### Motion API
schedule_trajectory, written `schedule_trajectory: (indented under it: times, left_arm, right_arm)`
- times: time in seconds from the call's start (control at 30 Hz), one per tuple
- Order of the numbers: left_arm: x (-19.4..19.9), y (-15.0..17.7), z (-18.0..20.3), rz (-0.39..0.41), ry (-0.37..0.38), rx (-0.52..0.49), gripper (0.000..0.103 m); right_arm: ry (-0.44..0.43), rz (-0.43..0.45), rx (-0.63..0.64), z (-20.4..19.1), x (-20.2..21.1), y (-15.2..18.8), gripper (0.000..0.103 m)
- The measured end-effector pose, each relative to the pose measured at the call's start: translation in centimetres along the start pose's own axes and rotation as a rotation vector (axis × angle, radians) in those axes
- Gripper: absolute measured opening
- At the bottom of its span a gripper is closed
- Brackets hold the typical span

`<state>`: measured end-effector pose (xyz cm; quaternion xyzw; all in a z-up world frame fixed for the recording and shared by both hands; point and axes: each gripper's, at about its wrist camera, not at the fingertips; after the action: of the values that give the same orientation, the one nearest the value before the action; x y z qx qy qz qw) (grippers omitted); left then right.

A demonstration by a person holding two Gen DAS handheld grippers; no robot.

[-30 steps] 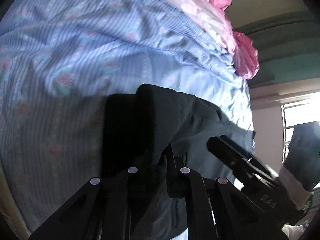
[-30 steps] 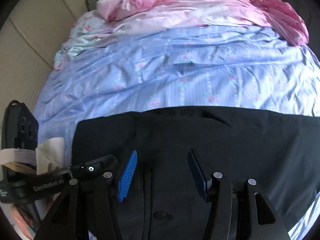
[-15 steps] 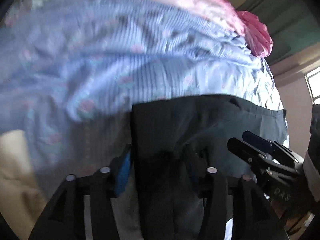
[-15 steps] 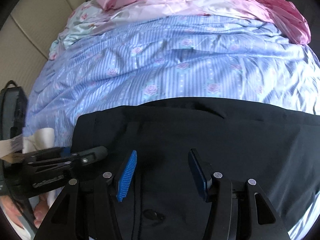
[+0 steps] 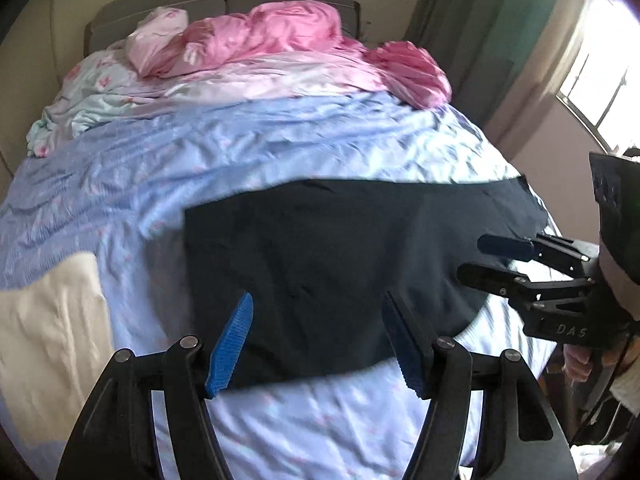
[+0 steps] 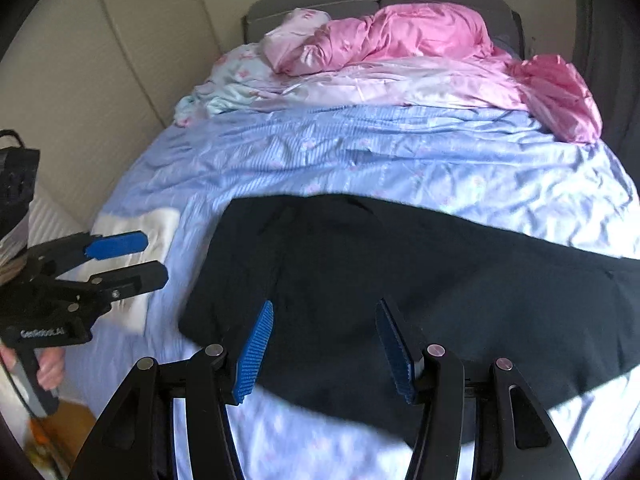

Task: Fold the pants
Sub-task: 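Open both grippers and release the folded dark trousers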

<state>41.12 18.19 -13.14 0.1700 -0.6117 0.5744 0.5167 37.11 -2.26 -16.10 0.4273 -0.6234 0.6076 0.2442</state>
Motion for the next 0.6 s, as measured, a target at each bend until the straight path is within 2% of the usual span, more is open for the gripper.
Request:
schedule_trajectory:
  times: [0.1, 0.27, 0.4, 0.6]
  left_arm:
    - [-0.4, 2.6, 3.7, -0.02, 0.009, -0.005, 0.066]
    - [-1.9, 6.2, 8.7, -0.073, 0.032, 0.028, 0.066]
    - [-3.8, 8.2, 11.8, -0.101, 0.003, 0.016, 0.066]
    - [-7.4, 10.7, 13.4, -0.126, -0.053, 0.099, 0.066]
  right_arm:
    - [0.009, -0.021, 0.01, 1.6, 2.0, 3.4, 0.055]
    - [0.012, -0.088, -0.014, 5.0, 2.9, 8.1, 0.055]
    - [-0.003, -0.129, -0.009, 7.4, 2.0, 11.1, 0.055]
    - [-0.063, -0.151, 0.008, 9.0, -1.3, 13.8, 0.051]
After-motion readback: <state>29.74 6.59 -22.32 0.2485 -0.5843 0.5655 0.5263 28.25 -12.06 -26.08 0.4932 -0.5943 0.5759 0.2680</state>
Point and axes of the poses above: each gripper's, at about its wrist camera, not at the fingertips, and x roughly against the way its jaws point, z to its right, y to its underside, and after that the axes turned 1 degree about y, right-handed
